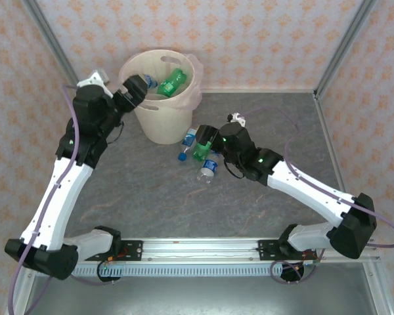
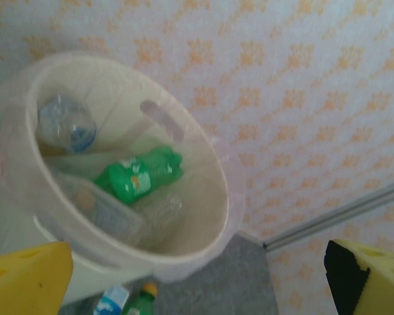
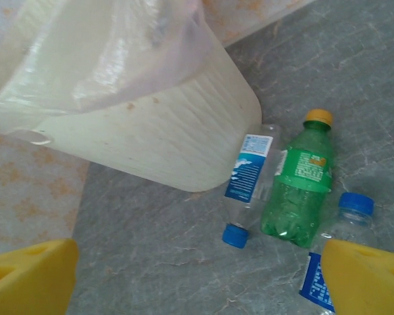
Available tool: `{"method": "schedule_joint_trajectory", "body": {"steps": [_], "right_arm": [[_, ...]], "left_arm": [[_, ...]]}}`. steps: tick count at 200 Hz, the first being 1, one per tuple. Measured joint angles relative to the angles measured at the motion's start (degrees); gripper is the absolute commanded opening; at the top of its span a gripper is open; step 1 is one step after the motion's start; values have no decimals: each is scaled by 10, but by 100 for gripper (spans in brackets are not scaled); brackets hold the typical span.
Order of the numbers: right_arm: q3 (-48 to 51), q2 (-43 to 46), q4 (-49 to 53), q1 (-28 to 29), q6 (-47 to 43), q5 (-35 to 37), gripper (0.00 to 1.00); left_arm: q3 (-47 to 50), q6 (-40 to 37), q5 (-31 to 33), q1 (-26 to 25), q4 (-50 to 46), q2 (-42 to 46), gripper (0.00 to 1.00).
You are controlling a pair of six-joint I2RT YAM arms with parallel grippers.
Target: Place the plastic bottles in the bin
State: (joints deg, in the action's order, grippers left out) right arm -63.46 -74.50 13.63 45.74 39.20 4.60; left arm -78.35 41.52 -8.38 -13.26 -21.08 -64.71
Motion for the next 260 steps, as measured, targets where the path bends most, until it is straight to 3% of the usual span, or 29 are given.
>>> {"method": "schedule_joint_trajectory", "body": {"steps": [51,81,129,260], "right_arm": [[21,-65,3,-54,13,-45,84],[21,-114,16,-74,14,-72,79],[18,-188,41,-80,13,-104,78],[21,-260,8,-99,13,-148,77]], "left_arm": [[105,-6,49,-102,-23,76,99],[123,-12,103,-169,-50,89,99],[124,-21,169,-229,-78,92,99],[124,-25,245,-242,-103,92,99]]}}
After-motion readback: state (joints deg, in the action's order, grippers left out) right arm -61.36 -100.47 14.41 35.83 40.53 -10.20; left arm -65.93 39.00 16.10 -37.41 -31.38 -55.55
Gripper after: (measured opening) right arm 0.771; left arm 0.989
